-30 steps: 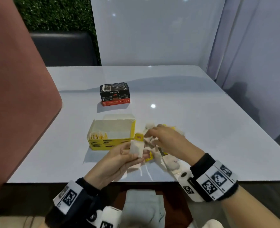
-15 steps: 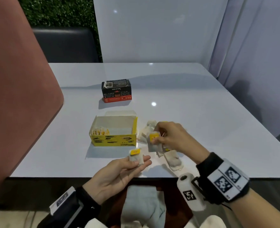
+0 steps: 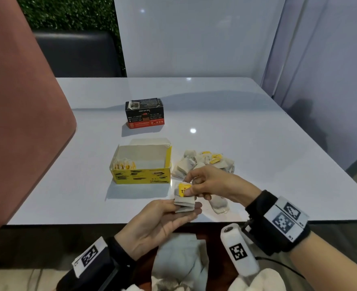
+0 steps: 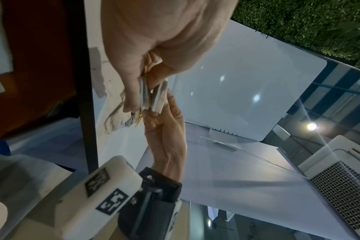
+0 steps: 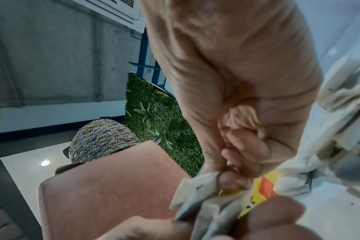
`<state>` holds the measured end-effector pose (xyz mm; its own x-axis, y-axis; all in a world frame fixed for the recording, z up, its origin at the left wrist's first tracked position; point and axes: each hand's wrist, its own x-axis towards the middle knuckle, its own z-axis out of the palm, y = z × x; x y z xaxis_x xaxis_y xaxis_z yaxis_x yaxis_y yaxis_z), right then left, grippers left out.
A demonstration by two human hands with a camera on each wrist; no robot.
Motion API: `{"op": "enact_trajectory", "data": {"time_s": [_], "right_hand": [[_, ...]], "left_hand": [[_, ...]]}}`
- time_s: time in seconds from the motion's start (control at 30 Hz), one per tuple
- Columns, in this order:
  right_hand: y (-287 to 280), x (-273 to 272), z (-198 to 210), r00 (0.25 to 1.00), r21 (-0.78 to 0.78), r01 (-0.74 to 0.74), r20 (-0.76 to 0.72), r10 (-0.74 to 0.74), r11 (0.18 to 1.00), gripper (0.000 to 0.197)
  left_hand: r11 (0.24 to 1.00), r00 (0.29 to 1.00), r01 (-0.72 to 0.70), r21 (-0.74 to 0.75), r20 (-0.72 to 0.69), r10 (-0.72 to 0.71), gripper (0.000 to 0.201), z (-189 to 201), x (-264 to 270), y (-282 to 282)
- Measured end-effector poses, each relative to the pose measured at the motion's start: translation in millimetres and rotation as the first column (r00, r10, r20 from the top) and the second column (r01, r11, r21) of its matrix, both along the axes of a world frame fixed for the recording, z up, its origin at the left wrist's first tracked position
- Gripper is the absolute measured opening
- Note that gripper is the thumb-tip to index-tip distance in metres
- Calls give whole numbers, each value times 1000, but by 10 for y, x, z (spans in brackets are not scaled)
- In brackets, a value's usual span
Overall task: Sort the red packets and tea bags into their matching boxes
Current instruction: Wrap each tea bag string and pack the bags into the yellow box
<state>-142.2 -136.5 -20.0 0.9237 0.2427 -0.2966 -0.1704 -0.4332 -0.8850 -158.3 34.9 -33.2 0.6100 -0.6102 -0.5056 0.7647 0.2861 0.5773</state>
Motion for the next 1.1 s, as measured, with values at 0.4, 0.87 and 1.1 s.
{"op": "enact_trajectory", "data": {"time_s": [0.4,0.87,1.1], "right_hand": [[-104,-18,21,965,-358,108,261,-12,928,9],[-260,-650,-277,911,-928,-5,150,385,373,51],[-246,-853,-578,720,-846,222,478,504,485,35]], "left_hand": [[1000,997,8,20,77,-10,24,12,0,25],[992,979,38,119,195,-61,26,-110,47,68],[995,984,21,97,177,-38,30,-165,78,-19]]}}
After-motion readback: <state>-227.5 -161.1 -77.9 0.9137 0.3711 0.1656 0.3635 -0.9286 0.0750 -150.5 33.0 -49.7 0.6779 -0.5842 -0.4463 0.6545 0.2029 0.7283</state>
